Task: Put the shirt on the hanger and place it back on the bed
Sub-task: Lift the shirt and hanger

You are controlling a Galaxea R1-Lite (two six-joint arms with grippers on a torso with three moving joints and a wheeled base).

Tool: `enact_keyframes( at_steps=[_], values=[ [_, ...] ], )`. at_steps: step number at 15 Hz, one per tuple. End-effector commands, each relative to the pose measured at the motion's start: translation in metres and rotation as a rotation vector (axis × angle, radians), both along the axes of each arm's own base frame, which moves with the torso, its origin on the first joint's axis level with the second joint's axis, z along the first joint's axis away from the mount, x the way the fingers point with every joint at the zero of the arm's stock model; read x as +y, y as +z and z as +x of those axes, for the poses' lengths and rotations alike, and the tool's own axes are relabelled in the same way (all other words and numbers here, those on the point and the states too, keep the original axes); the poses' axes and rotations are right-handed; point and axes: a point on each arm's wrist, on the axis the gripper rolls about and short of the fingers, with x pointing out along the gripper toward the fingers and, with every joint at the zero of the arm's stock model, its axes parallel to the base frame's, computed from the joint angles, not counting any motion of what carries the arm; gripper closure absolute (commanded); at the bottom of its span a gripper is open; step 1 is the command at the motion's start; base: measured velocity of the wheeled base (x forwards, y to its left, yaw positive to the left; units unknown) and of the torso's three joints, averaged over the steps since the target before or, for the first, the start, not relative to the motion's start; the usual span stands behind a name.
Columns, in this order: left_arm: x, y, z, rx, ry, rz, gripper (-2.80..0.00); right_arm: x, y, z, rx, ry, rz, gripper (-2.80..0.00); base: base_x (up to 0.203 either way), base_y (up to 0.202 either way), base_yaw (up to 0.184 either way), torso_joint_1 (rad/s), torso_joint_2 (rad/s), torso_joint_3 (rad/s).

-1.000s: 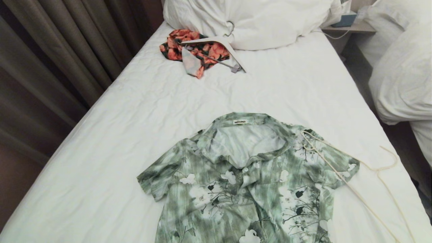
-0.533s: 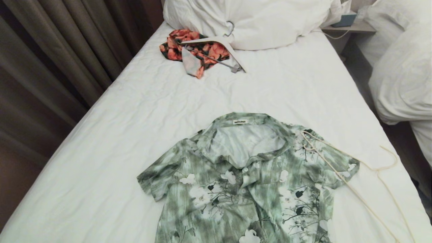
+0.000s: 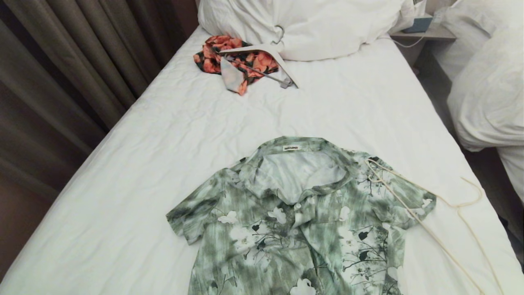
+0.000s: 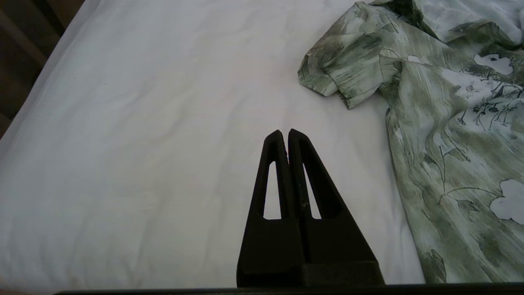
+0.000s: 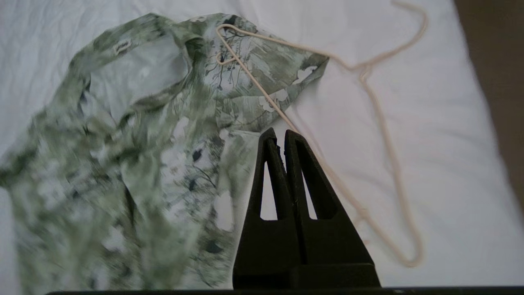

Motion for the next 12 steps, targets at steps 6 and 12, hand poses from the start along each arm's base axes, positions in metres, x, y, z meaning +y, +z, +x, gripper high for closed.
enact_keyframes(
  at_steps=[6, 12],
  values=[
    [0.000, 0.000, 0.000, 0.000, 0.000, 0.000, 0.00, -0.058, -0.018, 0.118, 0.439, -0.228, 0.247, 0.00, 0.000, 0.000, 0.000, 0.000, 0.00, 0.000],
    [0.000, 0.000, 0.000, -0.001, 0.000, 0.000, 0.00, -0.139, -0.080, 0.120, 0.623, -0.048, 0.377, 0.00, 0.000, 0.000, 0.000, 0.000, 0.00, 0.000]
  ],
)
